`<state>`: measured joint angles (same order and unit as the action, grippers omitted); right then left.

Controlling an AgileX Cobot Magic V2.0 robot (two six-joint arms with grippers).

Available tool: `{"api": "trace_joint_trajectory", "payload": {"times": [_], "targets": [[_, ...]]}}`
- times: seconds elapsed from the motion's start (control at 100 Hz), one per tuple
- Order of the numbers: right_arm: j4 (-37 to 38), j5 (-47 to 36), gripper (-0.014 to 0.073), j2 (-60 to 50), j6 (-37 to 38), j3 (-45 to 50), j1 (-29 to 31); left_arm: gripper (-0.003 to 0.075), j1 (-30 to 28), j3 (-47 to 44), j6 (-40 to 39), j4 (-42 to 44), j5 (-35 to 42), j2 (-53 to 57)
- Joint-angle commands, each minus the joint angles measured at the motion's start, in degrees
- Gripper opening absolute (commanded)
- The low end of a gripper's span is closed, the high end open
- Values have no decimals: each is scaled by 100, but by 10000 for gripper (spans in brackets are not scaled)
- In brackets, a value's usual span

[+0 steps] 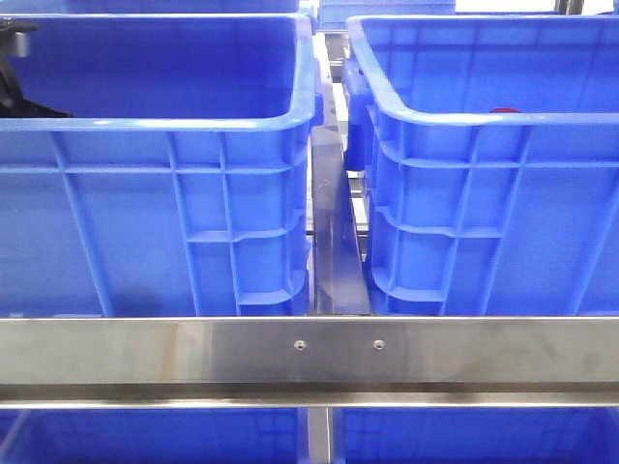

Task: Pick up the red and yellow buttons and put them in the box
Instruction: 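Grasp the yellow button with the left gripper and lift it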

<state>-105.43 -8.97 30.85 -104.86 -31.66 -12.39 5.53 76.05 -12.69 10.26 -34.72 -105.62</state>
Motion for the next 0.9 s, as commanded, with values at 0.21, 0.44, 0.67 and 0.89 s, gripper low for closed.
{"api": "trace_joint_trajectory", "payload": {"times": [0.21, 0.44, 0.67, 0.89], "targets": [[-434, 150, -67, 4, -50, -151, 16, 286, -7, 183, -58, 46, 237, 282], [-434, 150, -67, 4, -50, -151, 16, -21, -7, 183, -58, 100, 216, 652], [-434, 150, -67, 4, -50, -151, 16, -19, 152, 183, 59, 100, -194, 1373], [-434, 150, -67, 4, -50, -151, 16, -19, 790, 183, 292, 39, -721, 2206]]}}
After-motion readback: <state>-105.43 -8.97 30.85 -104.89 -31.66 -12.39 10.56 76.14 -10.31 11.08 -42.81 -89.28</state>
